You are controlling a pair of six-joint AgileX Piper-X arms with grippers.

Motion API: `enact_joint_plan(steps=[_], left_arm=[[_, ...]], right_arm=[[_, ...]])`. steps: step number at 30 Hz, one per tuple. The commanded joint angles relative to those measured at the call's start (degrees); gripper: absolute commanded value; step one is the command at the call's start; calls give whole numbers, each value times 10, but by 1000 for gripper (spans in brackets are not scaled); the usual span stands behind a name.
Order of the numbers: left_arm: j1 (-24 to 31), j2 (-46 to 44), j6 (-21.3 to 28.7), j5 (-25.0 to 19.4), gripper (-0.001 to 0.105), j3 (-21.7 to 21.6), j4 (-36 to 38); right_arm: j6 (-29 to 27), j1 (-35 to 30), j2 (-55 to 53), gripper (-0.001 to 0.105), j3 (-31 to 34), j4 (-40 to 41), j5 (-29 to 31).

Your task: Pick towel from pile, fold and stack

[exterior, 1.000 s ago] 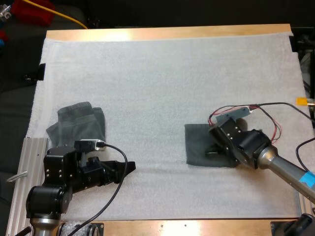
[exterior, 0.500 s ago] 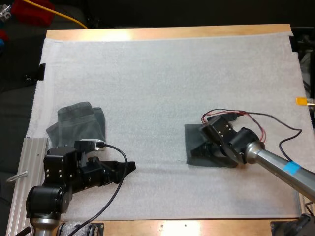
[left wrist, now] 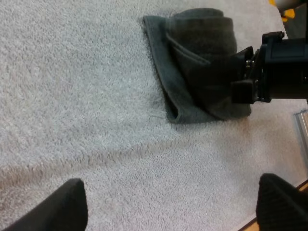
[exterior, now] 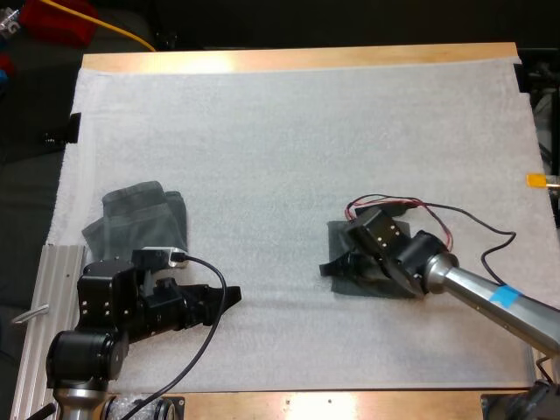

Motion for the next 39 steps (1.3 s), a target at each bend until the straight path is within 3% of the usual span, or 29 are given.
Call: enact_joint_plan(steps=[1, 9, 12, 14, 17, 21, 25, 30, 36, 39], left_arm=[[-3, 2, 6, 6, 70, -3, -3], [-3, 2, 8, 6, 70, -3, -3], [-3, 2, 9, 6, 70, -3, -3], [-3, 2, 14, 6, 70, -3, -3], [-3, 2, 16, 6, 70, -3, -3], [-3, 2, 16, 6, 70, -3, -3], [-3, 2, 16, 6, 70, -3, -3], [-3, 2, 16, 6, 70, -3, -3], [-3, 2, 16, 6, 70, -3, -3], [-3, 2, 16, 6, 70, -3, -3]], right_arm=[[4, 1, 7, 1, 2, -4, 0], [3, 11, 33, 5, 2, -4, 0], [3, 11, 31, 26, 2, -8, -11], [2, 11, 25, 46, 2, -9, -34], [-3, 11, 14, 63, 2, -9, -54], [-5, 11, -7, 64, 2, -13, -78], [0, 18, -16, 64, 2, -21, -141], [3, 28, -16, 64, 2, -21, -157], [3, 28, -47, 64, 2, -11, -145], [2, 28, -84, 64, 2, 18, -76]])
